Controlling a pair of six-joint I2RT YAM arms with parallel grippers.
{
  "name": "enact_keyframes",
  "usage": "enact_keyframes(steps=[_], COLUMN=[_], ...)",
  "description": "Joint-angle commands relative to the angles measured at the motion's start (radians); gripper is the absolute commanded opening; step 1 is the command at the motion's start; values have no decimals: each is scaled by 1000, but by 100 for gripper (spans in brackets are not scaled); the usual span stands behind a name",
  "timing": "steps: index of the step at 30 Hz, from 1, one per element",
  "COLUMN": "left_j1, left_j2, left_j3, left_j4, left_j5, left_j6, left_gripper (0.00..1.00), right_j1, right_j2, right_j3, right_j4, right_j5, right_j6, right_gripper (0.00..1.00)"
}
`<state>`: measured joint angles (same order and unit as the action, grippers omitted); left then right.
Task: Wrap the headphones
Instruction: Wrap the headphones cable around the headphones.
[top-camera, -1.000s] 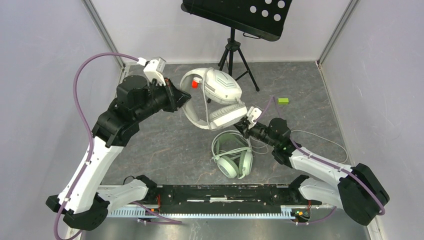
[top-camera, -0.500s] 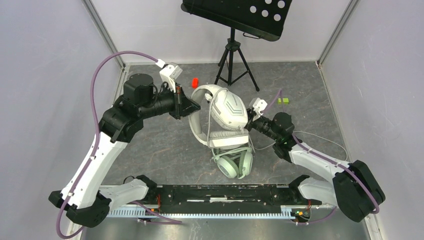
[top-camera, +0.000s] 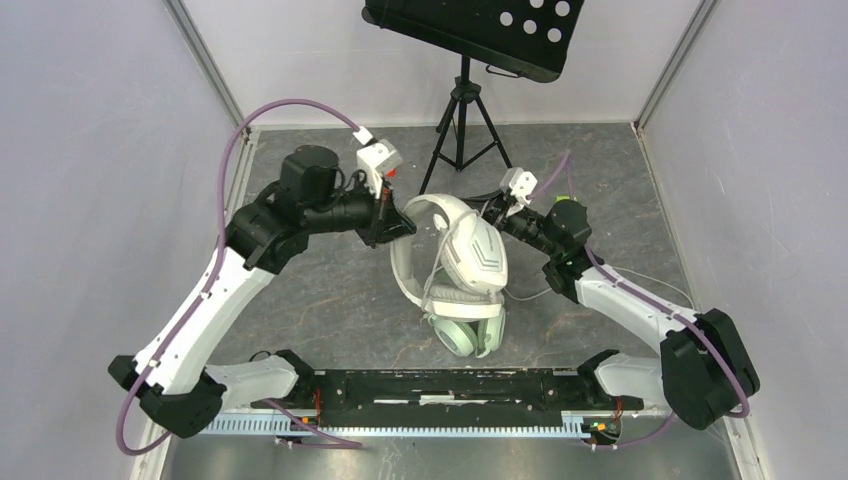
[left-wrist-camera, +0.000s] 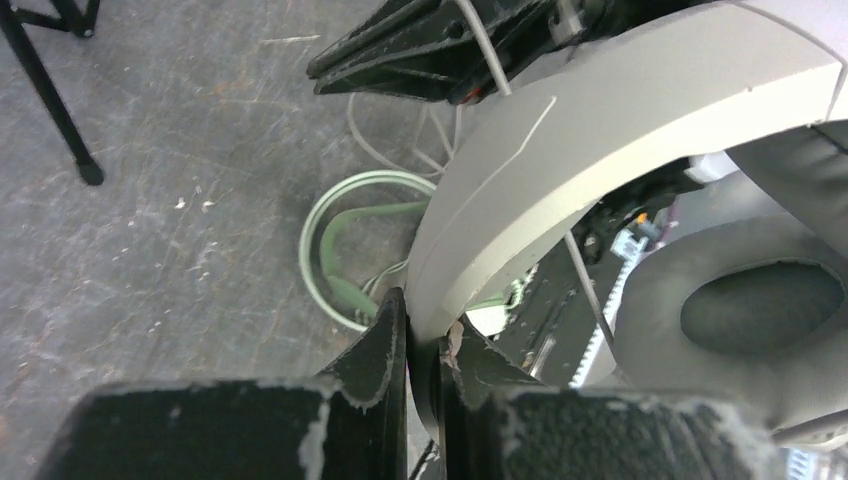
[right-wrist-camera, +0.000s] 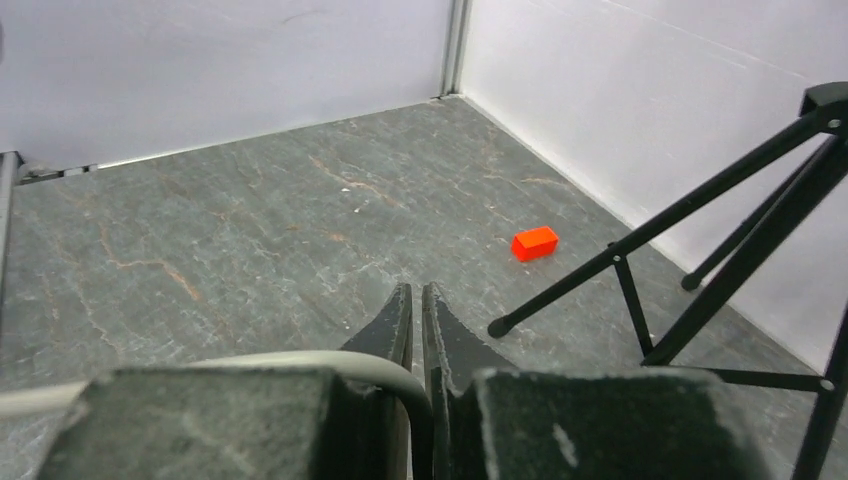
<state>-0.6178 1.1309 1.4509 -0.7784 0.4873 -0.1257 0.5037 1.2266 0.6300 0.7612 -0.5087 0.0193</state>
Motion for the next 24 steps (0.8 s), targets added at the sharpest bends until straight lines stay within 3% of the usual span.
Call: enact_keyframes(steps=[1,6,10,14,19,24], left_j1=[-94,-112,-148,-215,-253,-264], left_j2=[35,56,60,88,120,166], left_j3=[65,83,80,99,119,142], left_j4=[-171,-208,-216,-263,-288,-325], left_j5=[-61,-326,-481,-550,-596,-645], left_j6=[124,176,247,311,336,350], left_gripper=[2,2,2,2,2,2], right_j1=[-56,-68,-84,-85,-86,-88], right_j2=[25,52,25,-12,-73,-92], right_j3=[117,249,254,224,95,137], right_j4=[-99,-405,-485,-439,-177,-304], right_j5=[-12,-63,-77,-55,-54,-30], right_j6=[58,83,122,113,112,77], right_gripper=[9,8,9,13,13,7])
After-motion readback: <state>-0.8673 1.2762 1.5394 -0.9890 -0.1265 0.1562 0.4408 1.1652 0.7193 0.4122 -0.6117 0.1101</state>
